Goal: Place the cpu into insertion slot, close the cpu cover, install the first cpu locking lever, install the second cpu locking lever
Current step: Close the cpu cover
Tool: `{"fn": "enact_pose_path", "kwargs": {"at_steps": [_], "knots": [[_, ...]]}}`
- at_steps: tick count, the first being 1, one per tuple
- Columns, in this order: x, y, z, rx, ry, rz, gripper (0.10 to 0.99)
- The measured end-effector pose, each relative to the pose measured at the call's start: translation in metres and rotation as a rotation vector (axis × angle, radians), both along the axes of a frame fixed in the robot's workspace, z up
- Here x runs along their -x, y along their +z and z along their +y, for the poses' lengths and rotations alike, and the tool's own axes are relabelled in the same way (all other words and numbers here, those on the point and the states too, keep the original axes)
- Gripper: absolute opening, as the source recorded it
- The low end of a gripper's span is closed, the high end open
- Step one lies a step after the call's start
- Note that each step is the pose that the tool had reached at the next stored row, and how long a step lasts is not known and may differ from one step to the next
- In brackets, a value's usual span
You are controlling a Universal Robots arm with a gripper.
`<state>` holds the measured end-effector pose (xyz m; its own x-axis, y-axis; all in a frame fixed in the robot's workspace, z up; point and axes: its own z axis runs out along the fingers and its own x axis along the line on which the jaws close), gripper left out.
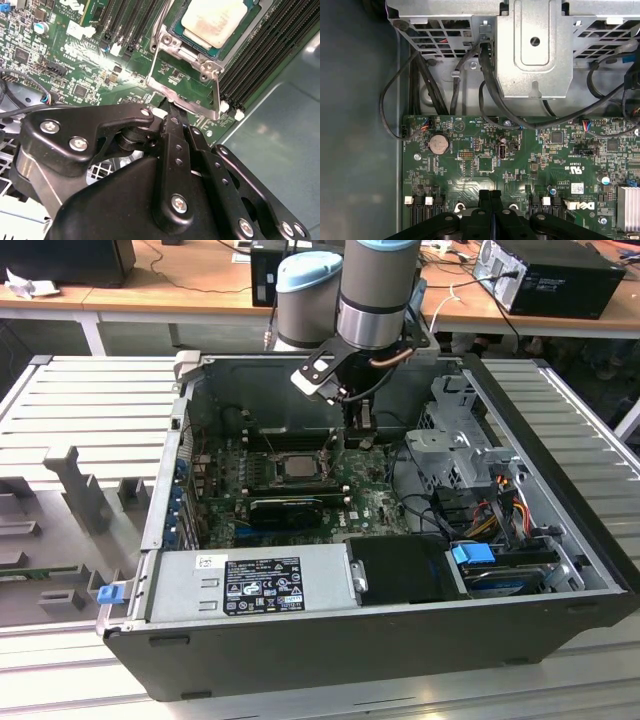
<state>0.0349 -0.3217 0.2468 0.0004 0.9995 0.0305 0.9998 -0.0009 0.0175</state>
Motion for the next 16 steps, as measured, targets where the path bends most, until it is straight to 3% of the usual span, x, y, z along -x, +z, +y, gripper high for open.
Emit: {"fn": "enact_pose_path", "kwargs": {"at_steps": [16], "knots": [[0.0046,0.0000,0.0000,0.000,0.000,0.0000,0.106]]}}
